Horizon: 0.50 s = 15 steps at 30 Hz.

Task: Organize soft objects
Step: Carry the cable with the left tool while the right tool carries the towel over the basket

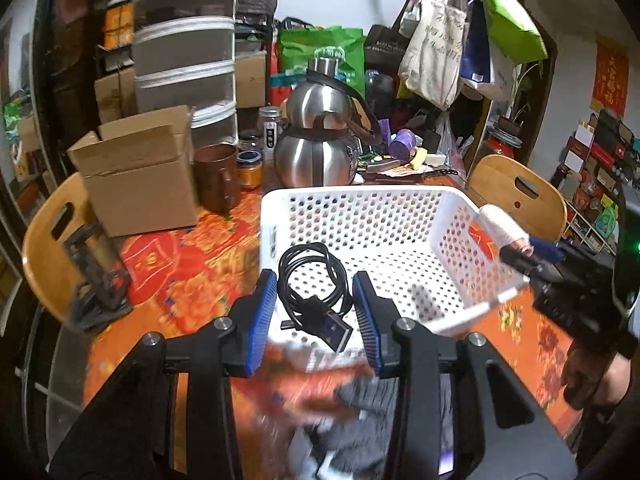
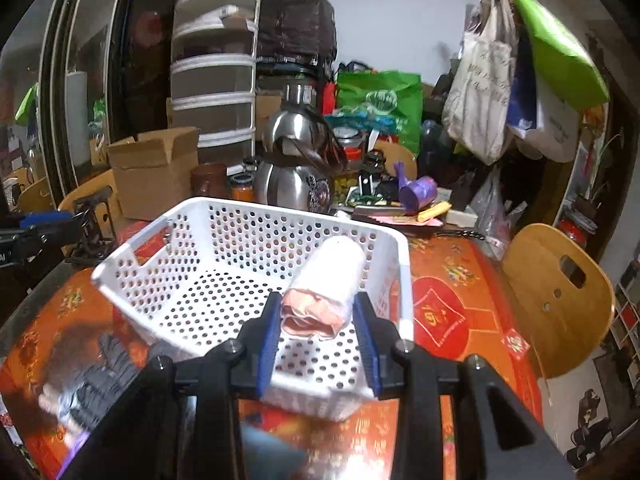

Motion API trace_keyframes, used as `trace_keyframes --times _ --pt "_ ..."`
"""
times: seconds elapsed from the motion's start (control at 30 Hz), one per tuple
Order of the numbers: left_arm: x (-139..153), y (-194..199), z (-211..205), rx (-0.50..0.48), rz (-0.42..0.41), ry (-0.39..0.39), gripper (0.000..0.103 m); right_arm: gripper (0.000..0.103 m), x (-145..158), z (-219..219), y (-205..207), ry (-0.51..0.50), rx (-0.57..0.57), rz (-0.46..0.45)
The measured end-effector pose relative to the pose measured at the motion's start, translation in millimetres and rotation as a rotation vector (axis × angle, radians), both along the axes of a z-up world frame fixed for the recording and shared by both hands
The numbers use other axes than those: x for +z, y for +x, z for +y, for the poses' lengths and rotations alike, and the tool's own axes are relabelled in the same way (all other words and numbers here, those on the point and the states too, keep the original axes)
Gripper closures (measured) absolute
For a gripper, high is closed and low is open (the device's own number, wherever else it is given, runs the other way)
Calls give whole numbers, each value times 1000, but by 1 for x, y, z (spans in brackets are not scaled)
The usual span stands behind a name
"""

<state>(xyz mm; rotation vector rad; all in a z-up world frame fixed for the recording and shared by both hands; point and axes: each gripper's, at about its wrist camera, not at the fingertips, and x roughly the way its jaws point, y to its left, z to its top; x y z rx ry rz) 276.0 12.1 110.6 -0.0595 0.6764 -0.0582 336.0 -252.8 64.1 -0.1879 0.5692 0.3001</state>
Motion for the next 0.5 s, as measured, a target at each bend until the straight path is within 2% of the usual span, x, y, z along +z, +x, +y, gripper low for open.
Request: trace_keyframes --times 0.17,0.27,0.37,0.5 --pt "-5 74 -16 -17 86 7 66 69 -13 6 45 1 -11 94" --pt "-20 104 -27 -31 148 8 66 69 -22 6 61 14 -14 154" --pt "-40 121 -34 -30 194 29 66 68 -33 8 73 3 -5 206" --pt "-52 130 -35 -23 225 1 66 68 -36 9 75 7 5 222"
